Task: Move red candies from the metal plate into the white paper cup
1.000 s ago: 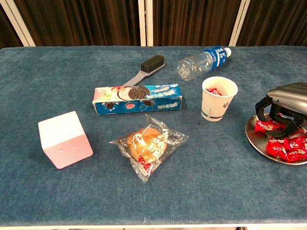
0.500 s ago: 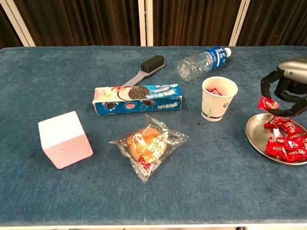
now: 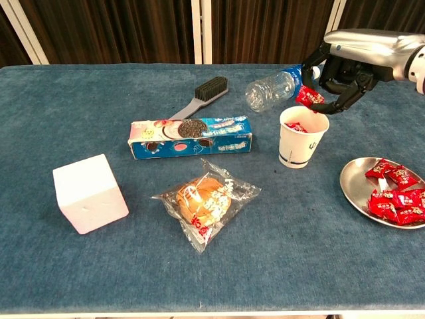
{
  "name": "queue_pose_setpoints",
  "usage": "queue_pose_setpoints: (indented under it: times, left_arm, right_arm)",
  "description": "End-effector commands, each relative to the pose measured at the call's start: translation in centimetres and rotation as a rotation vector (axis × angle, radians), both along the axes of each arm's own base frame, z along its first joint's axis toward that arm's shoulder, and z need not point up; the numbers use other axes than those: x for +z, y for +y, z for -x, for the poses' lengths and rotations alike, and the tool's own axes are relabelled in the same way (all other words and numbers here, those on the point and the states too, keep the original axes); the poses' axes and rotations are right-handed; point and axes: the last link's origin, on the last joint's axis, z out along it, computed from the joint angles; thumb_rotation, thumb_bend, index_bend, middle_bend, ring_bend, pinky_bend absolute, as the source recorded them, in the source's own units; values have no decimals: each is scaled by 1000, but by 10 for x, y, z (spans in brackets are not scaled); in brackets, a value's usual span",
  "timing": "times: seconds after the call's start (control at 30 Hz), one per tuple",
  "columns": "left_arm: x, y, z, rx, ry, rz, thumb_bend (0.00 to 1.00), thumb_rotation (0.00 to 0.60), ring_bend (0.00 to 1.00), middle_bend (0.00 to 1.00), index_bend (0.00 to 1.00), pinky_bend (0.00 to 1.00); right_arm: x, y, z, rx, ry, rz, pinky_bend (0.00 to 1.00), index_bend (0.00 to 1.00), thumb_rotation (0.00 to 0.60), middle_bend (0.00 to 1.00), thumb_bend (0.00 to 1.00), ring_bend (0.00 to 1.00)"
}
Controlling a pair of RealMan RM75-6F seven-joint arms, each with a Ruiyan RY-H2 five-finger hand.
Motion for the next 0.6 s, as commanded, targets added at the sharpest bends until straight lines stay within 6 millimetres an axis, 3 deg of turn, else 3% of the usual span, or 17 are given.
queue_pose_setpoints:
  times: [0.03, 0.43, 0.6]
  left_arm:
    - [0, 0, 0, 0, -2, 2, 20, 600, 0, 87, 90, 0]
    - [-1, 2, -2, -8, -4, -1, 20, 600, 0, 87, 90, 0]
    - [0, 2, -2, -8, -3, -3, 20, 600, 0, 87, 90, 0]
  right_arm:
    - [-5, -2, 0, -2, 8, -10, 1000, 623, 600, 941, 501, 1000]
    - [-8, -3, 7, -4, 18, -12, 1000, 482, 600, 941, 501, 1000]
    - [10, 7, 19, -3, 7, 41, 1000, 476, 600, 941, 501, 1000]
